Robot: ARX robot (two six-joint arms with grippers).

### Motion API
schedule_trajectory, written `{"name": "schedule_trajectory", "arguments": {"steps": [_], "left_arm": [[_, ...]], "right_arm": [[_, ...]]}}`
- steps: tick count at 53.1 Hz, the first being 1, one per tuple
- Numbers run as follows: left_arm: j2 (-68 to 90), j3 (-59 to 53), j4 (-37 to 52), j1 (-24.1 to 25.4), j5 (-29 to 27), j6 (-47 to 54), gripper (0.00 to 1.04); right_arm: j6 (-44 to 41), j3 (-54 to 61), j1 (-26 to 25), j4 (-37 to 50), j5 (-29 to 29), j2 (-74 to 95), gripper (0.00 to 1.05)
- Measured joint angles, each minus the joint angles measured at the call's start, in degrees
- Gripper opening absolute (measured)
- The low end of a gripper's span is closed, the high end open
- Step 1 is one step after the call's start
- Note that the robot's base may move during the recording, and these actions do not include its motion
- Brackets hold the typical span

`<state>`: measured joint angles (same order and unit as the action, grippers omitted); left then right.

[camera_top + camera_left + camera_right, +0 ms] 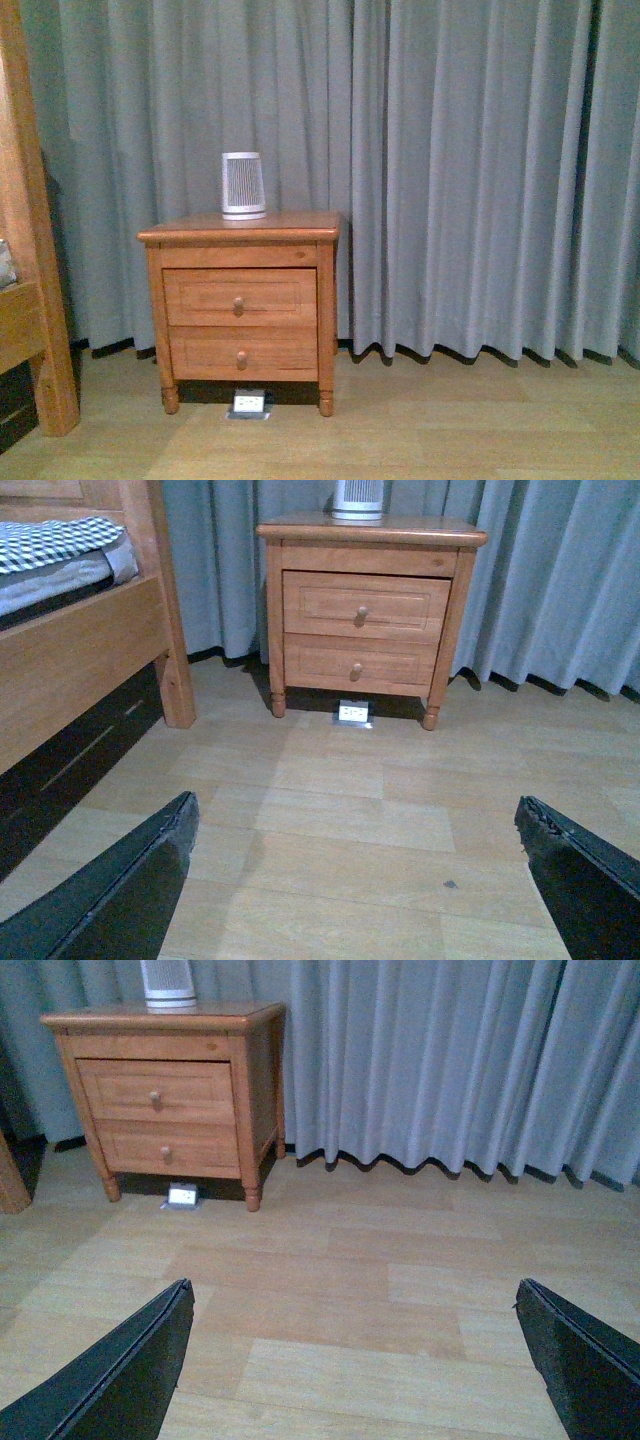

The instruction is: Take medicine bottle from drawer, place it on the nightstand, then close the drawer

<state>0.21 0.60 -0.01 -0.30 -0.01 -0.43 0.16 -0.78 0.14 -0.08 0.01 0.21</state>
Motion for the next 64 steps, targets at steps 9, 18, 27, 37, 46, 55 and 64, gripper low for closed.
{"name": "schedule_trajectory", "arguments": {"steps": [9,18,27,37,46,55,64], "left_arm": [[0.0,0.0,0.0,0.0,0.0,0.0,0.98],[0.0,0.0,0.0,0.0,0.0,0.0,0.98],[0.0,0.0,0.0,0.0,0.0,0.0,0.98],[0.0,0.0,0.0,0.0,0.0,0.0,0.98],[0.0,0.0,0.0,0.0,0.0,0.0,0.98],[0.0,0.0,0.0,0.0,0.0,0.0,0.98],[0.0,0.0,0.0,0.0,0.0,0.0,0.98]], "right_arm": [[0.0,0.0,0.0,0.0,0.0,0.0,0.98],[0.0,0.0,0.0,0.0,0.0,0.0,0.98],[0.0,0.0,0.0,0.0,0.0,0.0,0.98],[0.0,0.0,0.0,0.0,0.0,0.0,0.98],[-0.02,0.0,0.0,0.0,0.0,0.0,0.98],[0.0,0.0,0.0,0.0,0.0,0.0,0.98],[0.0,0.0,0.0,0.0,0.0,0.0,0.98]]}}
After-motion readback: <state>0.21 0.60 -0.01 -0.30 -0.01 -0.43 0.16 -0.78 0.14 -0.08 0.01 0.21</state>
